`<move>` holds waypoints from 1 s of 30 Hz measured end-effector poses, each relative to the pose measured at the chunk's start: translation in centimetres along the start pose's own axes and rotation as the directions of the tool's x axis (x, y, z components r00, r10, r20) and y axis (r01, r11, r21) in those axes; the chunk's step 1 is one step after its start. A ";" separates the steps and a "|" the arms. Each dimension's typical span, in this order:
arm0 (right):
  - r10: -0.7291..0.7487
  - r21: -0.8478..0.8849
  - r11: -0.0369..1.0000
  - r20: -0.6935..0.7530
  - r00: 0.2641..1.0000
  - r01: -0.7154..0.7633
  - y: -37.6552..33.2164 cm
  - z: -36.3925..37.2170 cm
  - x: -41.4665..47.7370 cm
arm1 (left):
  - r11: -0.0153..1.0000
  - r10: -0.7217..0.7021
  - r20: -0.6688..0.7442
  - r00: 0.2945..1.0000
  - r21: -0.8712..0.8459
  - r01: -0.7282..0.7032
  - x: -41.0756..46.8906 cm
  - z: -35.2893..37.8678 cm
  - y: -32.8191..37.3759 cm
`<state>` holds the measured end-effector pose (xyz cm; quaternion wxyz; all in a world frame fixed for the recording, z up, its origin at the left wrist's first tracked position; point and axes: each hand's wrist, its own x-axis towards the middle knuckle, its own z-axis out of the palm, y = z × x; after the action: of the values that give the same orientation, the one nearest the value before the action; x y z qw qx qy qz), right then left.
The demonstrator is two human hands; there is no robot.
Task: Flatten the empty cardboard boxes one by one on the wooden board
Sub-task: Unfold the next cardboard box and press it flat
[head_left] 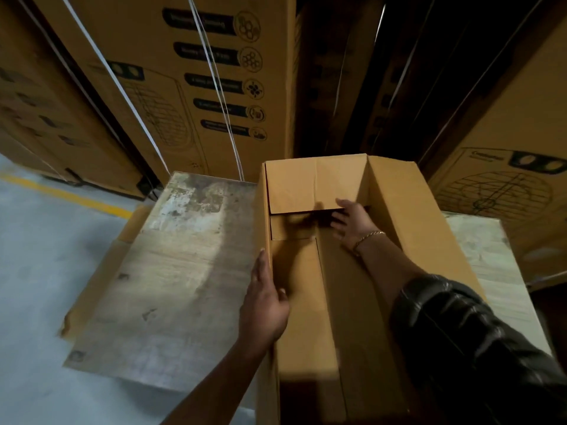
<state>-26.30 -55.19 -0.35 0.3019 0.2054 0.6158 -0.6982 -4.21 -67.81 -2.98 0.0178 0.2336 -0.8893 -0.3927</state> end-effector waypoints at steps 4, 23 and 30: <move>-0.179 0.315 0.928 -0.088 0.980 0.198 -1.9 1.1 0.5 | 1.000 0.007 0.004 1.000 -0.025 -0.007 -0.2 0.0 -0.2; -0.381 -0.985 -0.044 0.171 0.909 0.167 -9.6 -1.7 9.1 | 0.998 -0.054 0.045 0.998 0.015 0.054 -0.2 -0.4 1.1; -0.350 -0.952 0.231 0.110 0.930 0.200 -0.1 -9.6 -4.0 | 0.981 -0.104 0.062 0.993 0.171 0.092 -0.1 -0.4 1.8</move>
<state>-24.27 -45.03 0.89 0.1968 -0.0829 0.9518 -0.2200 -4.81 -67.00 -1.43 -0.0525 0.2639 -0.9067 -0.3248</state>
